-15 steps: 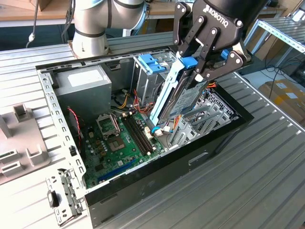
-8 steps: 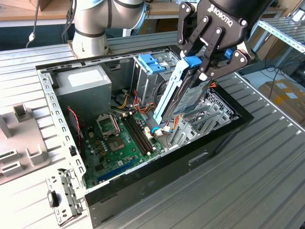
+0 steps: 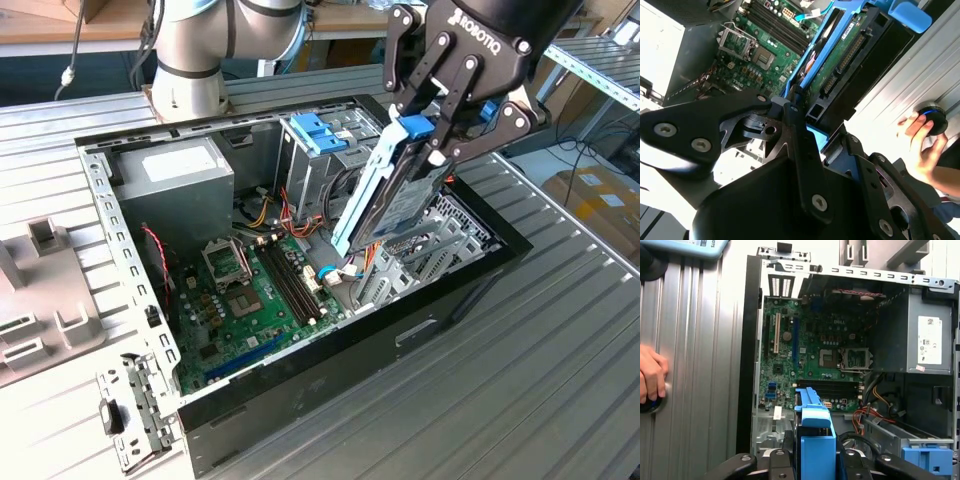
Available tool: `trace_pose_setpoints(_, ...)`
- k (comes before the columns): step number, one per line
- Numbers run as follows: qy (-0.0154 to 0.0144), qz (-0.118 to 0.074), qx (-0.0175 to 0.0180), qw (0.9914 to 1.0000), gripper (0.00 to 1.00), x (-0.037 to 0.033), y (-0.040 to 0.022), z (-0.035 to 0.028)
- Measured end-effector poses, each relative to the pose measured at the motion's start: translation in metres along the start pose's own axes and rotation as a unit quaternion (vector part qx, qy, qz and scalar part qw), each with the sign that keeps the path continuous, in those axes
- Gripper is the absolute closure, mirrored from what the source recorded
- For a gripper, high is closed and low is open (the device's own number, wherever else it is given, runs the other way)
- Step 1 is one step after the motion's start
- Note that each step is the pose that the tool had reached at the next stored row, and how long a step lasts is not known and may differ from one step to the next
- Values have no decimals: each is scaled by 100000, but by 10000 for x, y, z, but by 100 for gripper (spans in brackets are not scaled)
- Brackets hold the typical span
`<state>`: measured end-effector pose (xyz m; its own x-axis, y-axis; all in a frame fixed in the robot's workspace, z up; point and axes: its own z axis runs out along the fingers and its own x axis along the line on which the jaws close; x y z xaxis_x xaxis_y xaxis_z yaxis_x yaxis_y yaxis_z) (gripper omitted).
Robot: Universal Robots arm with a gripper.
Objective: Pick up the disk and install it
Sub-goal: 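Pick up the disk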
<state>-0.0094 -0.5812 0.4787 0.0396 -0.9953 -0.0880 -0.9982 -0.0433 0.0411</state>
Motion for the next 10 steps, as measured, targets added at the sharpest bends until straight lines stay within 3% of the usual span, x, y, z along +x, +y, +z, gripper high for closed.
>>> trace_pose_setpoints(4, -5, 1, -2, 100000, 63, 3, -85, -3)
trace_pose_setpoints(10, -2, -1, -3, 100000, 63, 6, -163, -7)
